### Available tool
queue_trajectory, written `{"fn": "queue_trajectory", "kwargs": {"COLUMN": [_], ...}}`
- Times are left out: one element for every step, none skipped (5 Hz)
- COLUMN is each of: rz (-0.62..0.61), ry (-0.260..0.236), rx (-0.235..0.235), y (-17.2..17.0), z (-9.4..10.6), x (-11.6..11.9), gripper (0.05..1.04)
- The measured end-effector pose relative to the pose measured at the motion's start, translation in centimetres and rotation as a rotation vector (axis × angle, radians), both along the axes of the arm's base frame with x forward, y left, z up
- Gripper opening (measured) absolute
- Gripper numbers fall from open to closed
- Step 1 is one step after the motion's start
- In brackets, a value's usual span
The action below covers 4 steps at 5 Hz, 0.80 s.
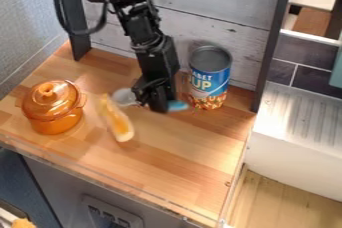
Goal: Pushed the bread to the pot using the blue ladle
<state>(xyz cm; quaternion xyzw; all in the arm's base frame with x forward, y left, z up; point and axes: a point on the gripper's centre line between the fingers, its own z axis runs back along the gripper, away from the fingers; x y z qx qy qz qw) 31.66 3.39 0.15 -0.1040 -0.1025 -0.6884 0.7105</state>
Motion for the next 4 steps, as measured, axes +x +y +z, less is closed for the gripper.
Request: {"fn": "queue_trajectory", "kwargs": {"rz": [0.014, 0.023, 0.012, -0.050], "ry": [0.006, -0.002, 0.008, -0.074], "rx": [0.006, 0.024, 0.040, 0.087], "y": [0.8, 1.3, 1.1, -0.7], "z": [-0.4, -0.4, -1.1, -0.7], "x": [-0.6, -1.3, -2.2, -2.8], "gripper": [0.315, 0.315, 0.315, 0.315]}}
